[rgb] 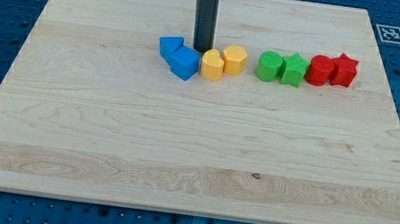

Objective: Separate the yellow heart and the yellow hexagon

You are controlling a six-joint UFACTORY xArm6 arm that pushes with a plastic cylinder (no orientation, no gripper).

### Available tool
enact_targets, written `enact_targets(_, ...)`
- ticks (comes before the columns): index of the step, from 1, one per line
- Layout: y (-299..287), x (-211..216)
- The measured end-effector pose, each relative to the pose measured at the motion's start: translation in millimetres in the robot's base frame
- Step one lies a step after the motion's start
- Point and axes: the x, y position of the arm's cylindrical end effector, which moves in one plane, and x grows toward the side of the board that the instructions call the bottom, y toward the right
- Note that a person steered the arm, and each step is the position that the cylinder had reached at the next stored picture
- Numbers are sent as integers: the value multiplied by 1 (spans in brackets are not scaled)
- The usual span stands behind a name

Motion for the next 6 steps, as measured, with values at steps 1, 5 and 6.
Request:
enact_targets(1, 22, -9)
enact_targets(5, 24, -6)
enact_targets(6, 20, -6)
